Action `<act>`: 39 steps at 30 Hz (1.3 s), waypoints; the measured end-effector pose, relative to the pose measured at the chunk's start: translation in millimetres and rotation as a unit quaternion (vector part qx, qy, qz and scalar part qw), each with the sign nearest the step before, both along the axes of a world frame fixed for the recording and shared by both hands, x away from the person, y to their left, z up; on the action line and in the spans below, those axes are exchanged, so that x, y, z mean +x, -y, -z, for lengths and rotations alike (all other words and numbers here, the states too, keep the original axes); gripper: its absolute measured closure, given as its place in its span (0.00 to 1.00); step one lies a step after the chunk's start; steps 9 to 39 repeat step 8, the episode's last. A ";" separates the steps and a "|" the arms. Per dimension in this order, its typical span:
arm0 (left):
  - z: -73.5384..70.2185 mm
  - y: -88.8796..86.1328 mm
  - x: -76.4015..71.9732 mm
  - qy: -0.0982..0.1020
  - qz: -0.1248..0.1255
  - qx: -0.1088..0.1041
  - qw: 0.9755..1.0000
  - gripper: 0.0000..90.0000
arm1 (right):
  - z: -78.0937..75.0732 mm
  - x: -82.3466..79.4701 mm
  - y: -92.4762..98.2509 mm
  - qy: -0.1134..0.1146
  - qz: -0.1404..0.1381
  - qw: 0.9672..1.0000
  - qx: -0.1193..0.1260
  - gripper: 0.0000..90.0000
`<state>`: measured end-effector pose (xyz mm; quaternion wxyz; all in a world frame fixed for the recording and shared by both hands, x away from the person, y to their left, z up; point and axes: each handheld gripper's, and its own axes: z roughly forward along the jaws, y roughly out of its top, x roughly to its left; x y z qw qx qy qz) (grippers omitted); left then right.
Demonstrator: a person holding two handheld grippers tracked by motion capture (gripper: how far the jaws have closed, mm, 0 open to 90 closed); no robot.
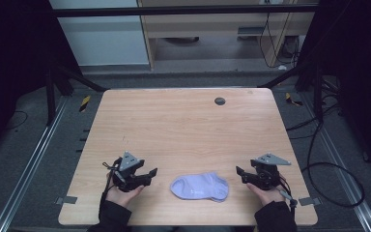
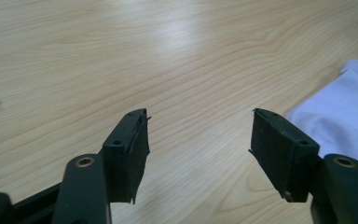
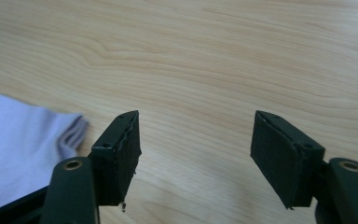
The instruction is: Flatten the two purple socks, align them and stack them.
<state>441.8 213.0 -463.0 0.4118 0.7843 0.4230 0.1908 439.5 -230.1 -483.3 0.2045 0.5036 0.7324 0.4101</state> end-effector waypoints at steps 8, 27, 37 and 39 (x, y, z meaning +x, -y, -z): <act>6.6 -41.7 3.7 -0.007 -0.043 -0.004 0.999 0.36 | 2.7 4.7 25.0 -0.002 0.033 0.999 0.005 0.30; 6.6 -41.7 3.7 -0.007 -0.043 -0.004 0.999 0.36 | 2.7 4.7 25.0 -0.002 0.033 0.999 0.005 0.30; 6.6 -41.7 3.7 -0.007 -0.043 -0.004 0.999 0.36 | 2.7 4.7 25.0 -0.002 0.033 0.999 0.005 0.30; 6.6 -41.7 3.7 -0.007 -0.043 -0.004 0.999 0.36 | 2.7 4.7 25.0 -0.002 0.033 0.999 0.005 0.30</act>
